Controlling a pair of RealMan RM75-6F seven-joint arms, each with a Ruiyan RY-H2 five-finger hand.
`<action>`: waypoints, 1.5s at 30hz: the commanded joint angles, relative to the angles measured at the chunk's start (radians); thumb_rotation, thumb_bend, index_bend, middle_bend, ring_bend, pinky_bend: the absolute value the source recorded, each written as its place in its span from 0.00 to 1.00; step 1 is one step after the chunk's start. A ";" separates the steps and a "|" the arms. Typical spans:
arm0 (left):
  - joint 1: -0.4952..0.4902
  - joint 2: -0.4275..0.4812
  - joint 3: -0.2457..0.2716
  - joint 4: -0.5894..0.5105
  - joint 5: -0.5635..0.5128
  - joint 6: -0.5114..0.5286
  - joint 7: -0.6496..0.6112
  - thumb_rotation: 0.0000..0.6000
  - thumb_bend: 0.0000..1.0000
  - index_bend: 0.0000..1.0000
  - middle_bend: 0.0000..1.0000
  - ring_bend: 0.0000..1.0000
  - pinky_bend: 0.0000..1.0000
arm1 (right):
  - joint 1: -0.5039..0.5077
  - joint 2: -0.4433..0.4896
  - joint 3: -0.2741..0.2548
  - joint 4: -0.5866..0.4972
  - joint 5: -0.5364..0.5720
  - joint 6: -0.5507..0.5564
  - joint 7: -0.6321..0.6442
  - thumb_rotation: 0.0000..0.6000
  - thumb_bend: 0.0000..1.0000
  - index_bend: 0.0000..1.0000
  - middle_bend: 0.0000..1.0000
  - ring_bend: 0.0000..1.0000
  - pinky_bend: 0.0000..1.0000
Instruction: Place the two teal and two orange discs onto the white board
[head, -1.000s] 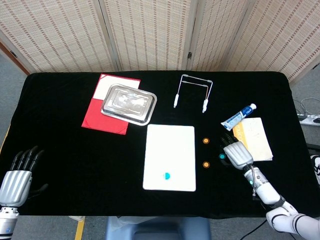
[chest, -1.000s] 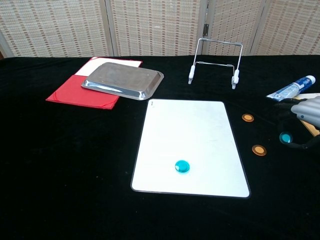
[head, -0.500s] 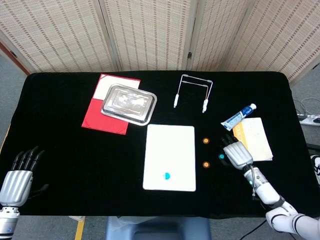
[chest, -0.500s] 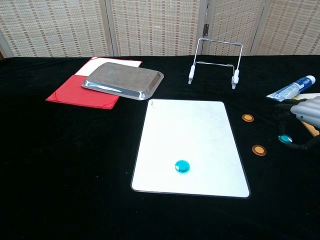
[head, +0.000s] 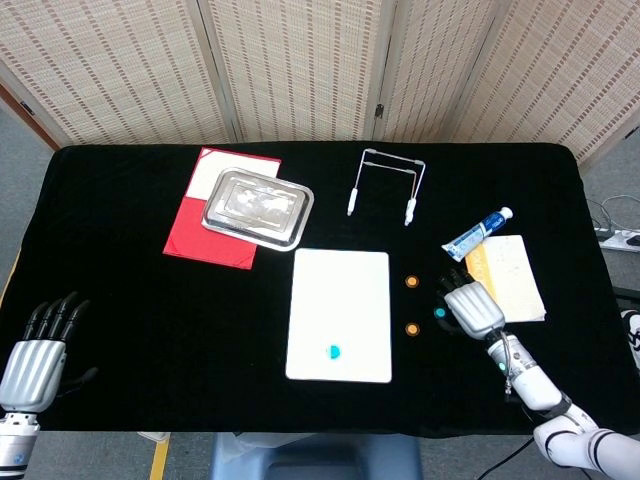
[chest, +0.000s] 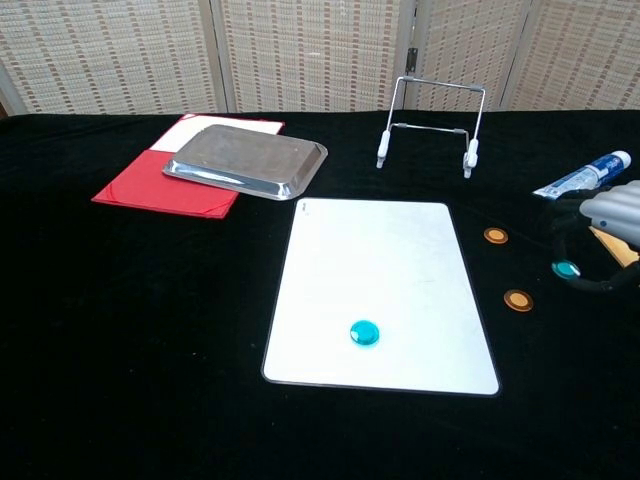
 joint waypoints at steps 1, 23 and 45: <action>0.000 0.002 0.000 -0.002 0.001 0.002 0.000 1.00 0.19 0.00 0.00 0.00 0.00 | 0.014 0.057 -0.002 -0.114 -0.045 0.031 -0.006 1.00 0.41 0.57 0.22 0.12 0.17; 0.011 -0.001 0.006 0.016 -0.003 0.009 -0.025 1.00 0.19 0.00 0.00 0.00 0.00 | 0.165 -0.040 0.013 -0.346 -0.048 -0.163 -0.228 1.00 0.41 0.53 0.19 0.10 0.15; 0.011 -0.013 0.007 0.048 -0.003 0.005 -0.053 1.00 0.19 0.00 0.00 0.00 0.00 | 0.136 -0.022 0.006 -0.361 -0.051 -0.057 -0.254 1.00 0.41 0.25 0.13 0.07 0.07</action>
